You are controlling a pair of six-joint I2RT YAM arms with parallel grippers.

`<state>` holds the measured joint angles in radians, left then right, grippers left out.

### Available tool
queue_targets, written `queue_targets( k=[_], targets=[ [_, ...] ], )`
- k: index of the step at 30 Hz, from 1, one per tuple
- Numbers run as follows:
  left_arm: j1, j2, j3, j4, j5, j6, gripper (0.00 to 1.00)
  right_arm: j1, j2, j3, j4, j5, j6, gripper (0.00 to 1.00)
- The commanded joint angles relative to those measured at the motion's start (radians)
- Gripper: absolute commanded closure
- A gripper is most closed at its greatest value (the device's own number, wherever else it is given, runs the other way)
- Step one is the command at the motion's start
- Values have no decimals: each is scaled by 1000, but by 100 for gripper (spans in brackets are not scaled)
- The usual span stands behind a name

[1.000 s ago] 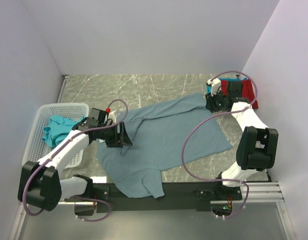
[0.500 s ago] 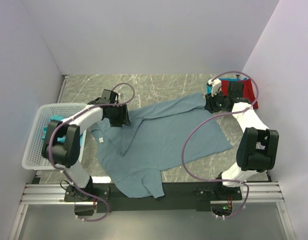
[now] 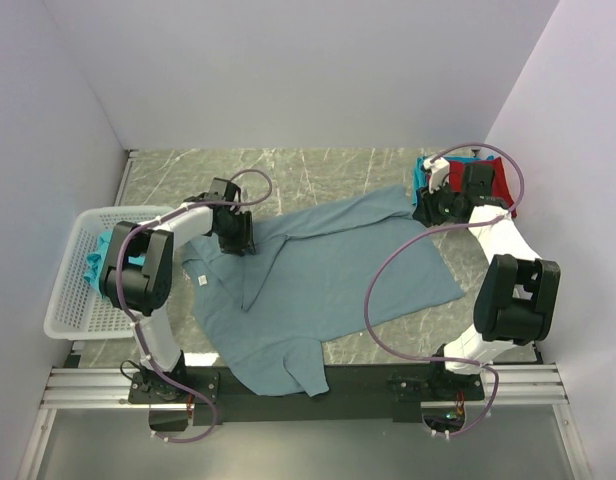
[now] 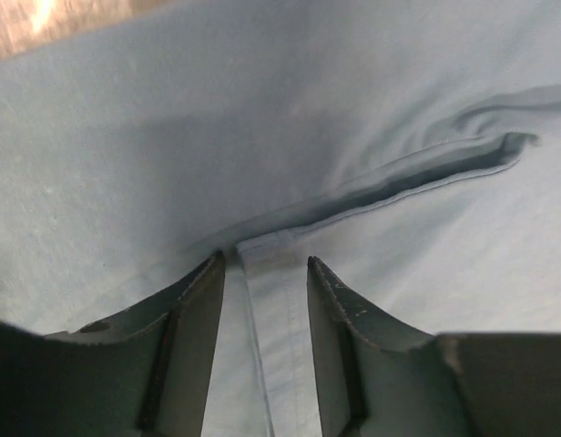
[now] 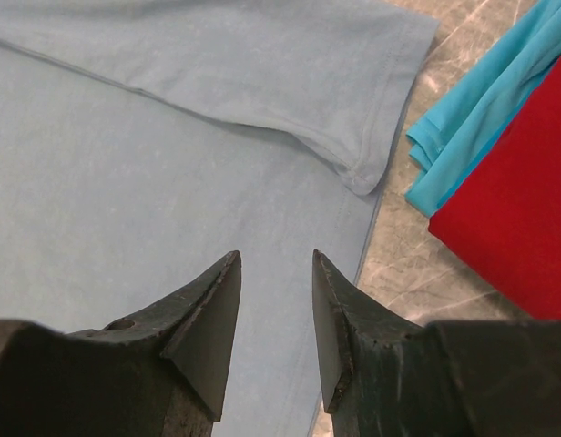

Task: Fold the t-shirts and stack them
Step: Fold the tshirt

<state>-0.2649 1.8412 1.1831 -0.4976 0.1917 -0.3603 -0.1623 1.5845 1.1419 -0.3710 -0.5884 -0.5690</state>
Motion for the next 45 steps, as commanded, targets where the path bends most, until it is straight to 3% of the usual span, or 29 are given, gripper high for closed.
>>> queue_targets(
  k=[1, 11, 16, 21, 29, 42, 45],
  targets=[
    [0, 1, 38, -2, 20, 15, 54, -14, -41, -10, 0, -34, 9, 55],
    [-2, 3, 24, -2, 63, 18, 80, -25, -44, -5, -6, -50, 11, 54],
    [-2, -10, 26, -4, 54, 21, 99, -29, -46, -7, -8, -54, 11, 54],
    [-5, -46, 13, 1, 98, 23, 99, -34, -44, -5, -11, -56, 11, 53],
    [-54, -56, -10, 44, 305, 12, 99, -39, -50, -2, -14, -57, 11, 53],
    [-215, -69, -30, 80, 364, -49, 99, -46, -50, 1, -17, -56, 14, 53],
    [-247, -45, -22, 99, 351, -75, 88, -48, -49, 2, -22, -56, 14, 53]
  ],
)
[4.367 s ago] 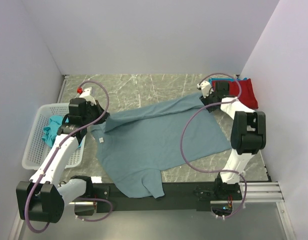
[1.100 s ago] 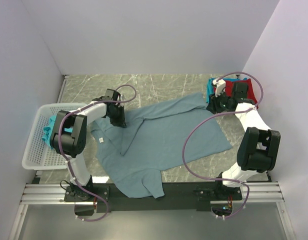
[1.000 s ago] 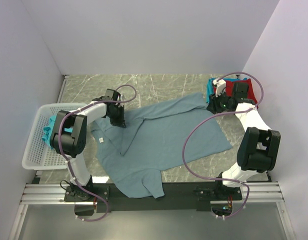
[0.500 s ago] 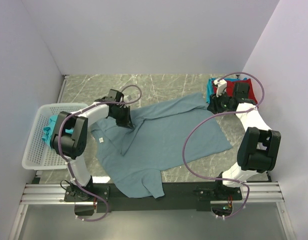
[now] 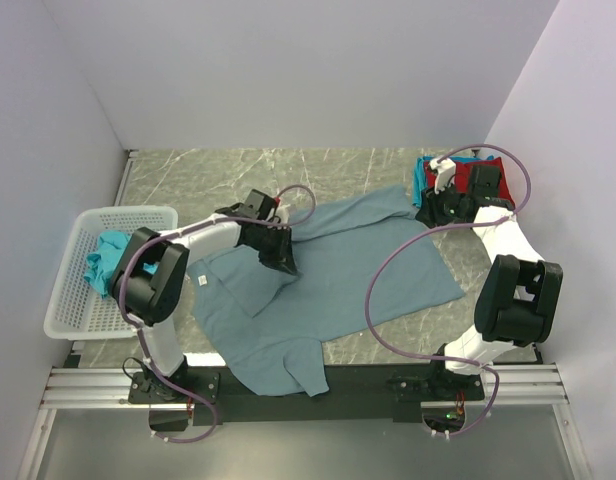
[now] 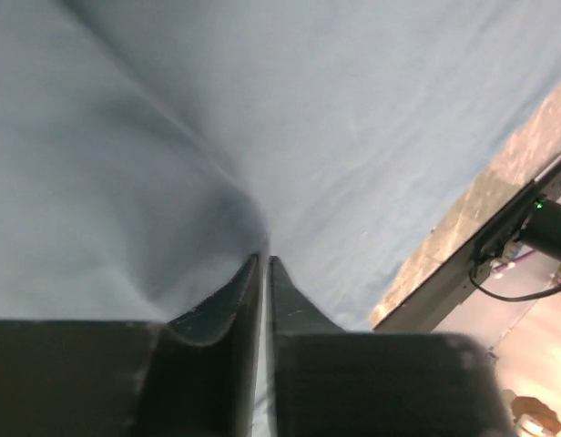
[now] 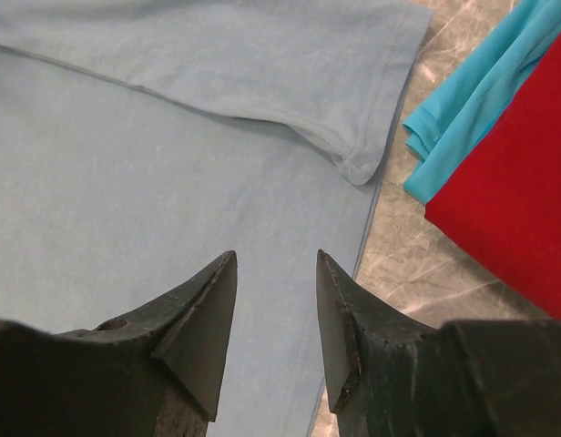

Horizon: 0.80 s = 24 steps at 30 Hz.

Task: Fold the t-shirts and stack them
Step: Fold the tshirt

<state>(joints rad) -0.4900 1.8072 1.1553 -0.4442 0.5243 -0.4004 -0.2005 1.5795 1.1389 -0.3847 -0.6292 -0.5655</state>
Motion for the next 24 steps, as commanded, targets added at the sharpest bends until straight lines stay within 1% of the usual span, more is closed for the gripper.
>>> queue_targets(
  k=[1, 3, 4, 7, 10, 11, 13, 14, 15, 16, 17, 18, 19, 20, 22, 24],
  targets=[
    [-34, -3, 10, 48, 13, -44, 77, -10, -42, 7, -9, -17, 10, 52],
    [-45, 9, 14, 56, 16, -52, 66, -13, -41, 9, -10, -17, 9, 52],
    [-51, 11, 17, 61, 25, -54, 64, -13, -39, 7, -10, -17, 7, 52],
    [-51, -12, 18, 64, 17, -52, 62, -14, -32, 9, -14, -10, 3, 52],
    [-51, -81, 35, 41, -44, -8, 60, -14, -3, 22, -34, -4, -13, 52],
    [-51, -124, 43, 15, -106, 11, 60, -14, 11, 39, -58, -6, -17, 52],
    [-51, -178, 57, -5, -179, 61, 59, -13, 54, 61, -82, 3, -20, 50],
    [-51, -243, 47, -5, -269, 70, 58, -11, 71, 82, -89, 14, -14, 50],
    [-51, -278, 38, -1, -312, 80, 57, -10, 103, 93, -88, 52, -4, 50],
    [-50, -311, 28, 2, -360, 96, 54, -4, 118, 108, -85, 74, 24, 49],
    [-48, -377, 15, 7, -398, 101, 50, -2, 138, 145, -94, 92, 36, 49],
    [-45, -409, -15, 18, -470, 104, 46, 1, 177, 168, -101, 111, 48, 49],
    [-39, -440, -37, 25, -495, 103, 35, 9, 197, 191, -112, 127, 58, 49],
    [-35, -489, -78, 30, -515, 103, 30, 12, 232, 235, -137, 134, 56, 49],
    [-18, -534, -118, 38, -549, 97, 25, 30, 263, 275, -160, 160, 40, 50],
    [-4, -545, -175, 35, -538, 94, 25, 44, 301, 323, -187, 177, 24, 49]
  ],
)
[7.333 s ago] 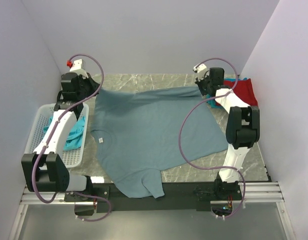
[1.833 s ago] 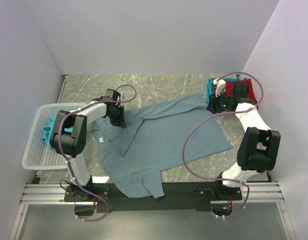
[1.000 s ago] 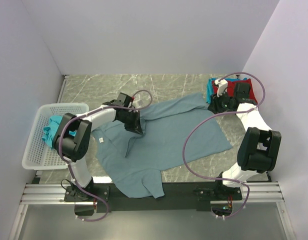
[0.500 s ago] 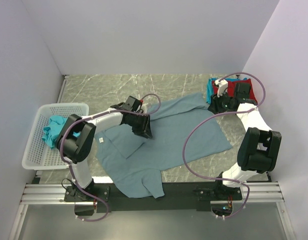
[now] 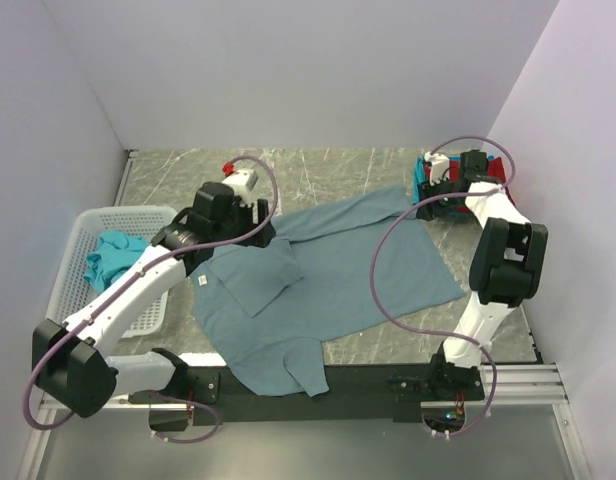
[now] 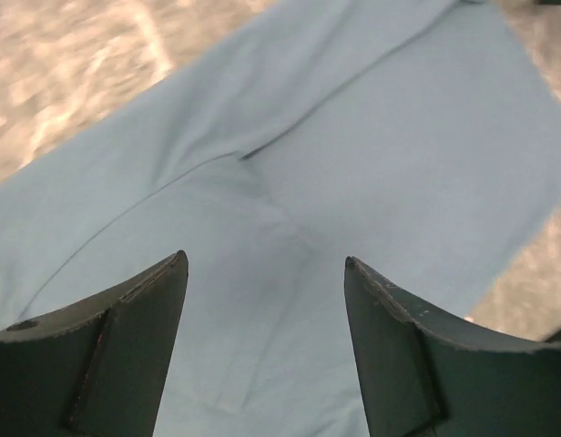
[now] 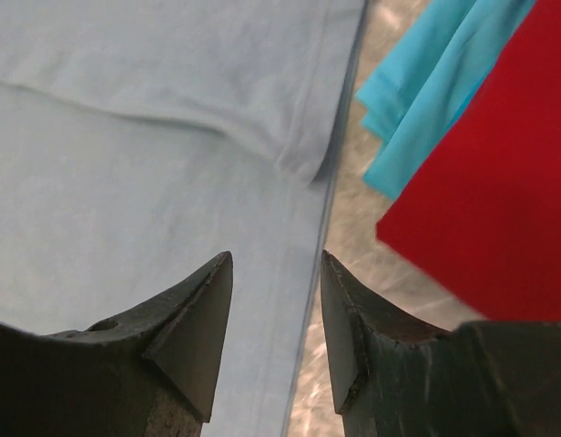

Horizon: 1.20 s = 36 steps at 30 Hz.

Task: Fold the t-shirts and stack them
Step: Fold the tshirt

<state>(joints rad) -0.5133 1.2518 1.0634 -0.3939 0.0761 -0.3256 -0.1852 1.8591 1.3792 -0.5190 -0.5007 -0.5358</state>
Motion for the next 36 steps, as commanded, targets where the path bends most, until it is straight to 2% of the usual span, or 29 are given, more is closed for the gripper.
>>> queue_targets(
  k=[1, 9, 19, 26, 29, 36],
  targets=[
    [31, 9, -100, -14, -84, 16, 26, 35, 32, 98, -61, 62, -19, 50],
    [42, -2, -174, -11, -84, 22, 28, 78, 196, 288, -225, 105, -78, 50],
    [44, 41, -178, -5, -68, 37, 28, 118, 253, 305, -233, 177, -96, 50],
    [44, 44, -184, -6, -62, 37, 28, 130, 285, 340, -214, 214, -87, 54],
    [44, 47, -183, -8, -64, 36, 29, 133, 287, 353, -204, 220, -81, 62],
    [44, 54, -183, -10, -64, 36, 29, 142, 244, 328, -142, 280, -92, 94]
  ],
)
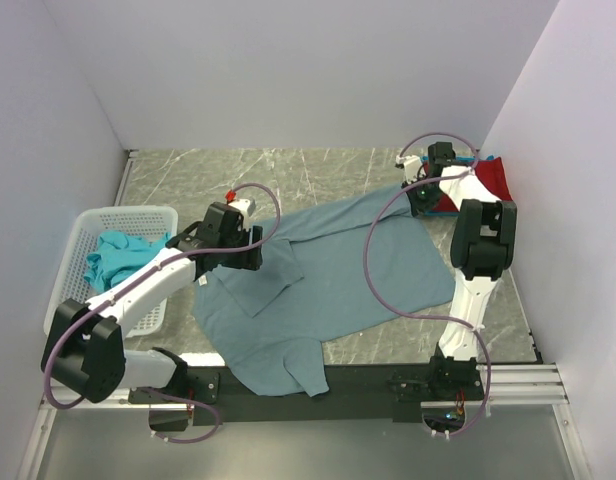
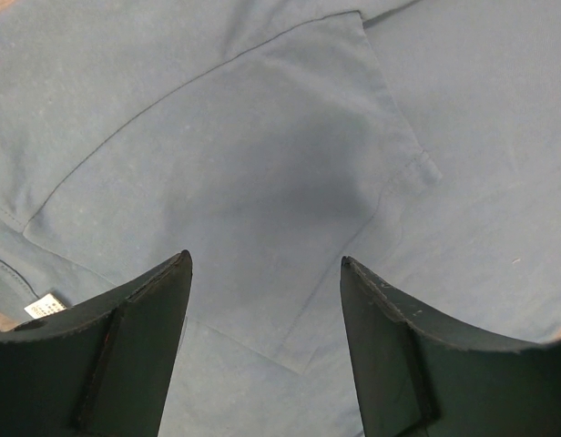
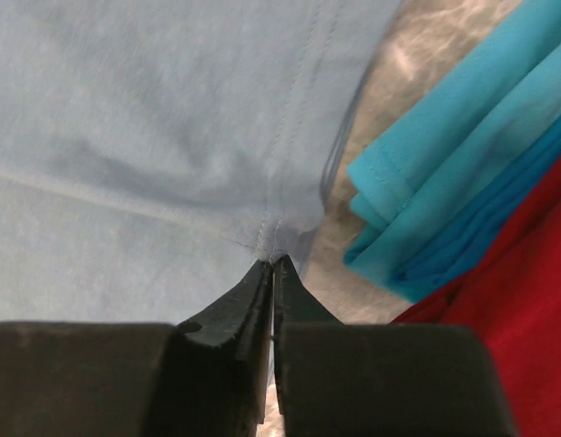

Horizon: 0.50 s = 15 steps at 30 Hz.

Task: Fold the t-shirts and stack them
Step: Fold the tshirt

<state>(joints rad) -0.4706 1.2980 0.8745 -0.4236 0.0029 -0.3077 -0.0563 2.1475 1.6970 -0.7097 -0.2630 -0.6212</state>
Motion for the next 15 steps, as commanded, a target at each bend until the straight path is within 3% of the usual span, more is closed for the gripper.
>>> queue_targets(
  k=[1, 8, 15],
  targets=[
    [1, 9, 7, 22, 9, 18, 29, 13, -58, -5, 67, 48, -8, 95],
    [1, 21, 12, 20, 14, 19, 29, 15, -208, -160, 240, 88, -40, 99],
    [1, 23, 9, 17, 17, 21, 29, 26, -255, -302, 338, 159, -162, 98]
  ],
)
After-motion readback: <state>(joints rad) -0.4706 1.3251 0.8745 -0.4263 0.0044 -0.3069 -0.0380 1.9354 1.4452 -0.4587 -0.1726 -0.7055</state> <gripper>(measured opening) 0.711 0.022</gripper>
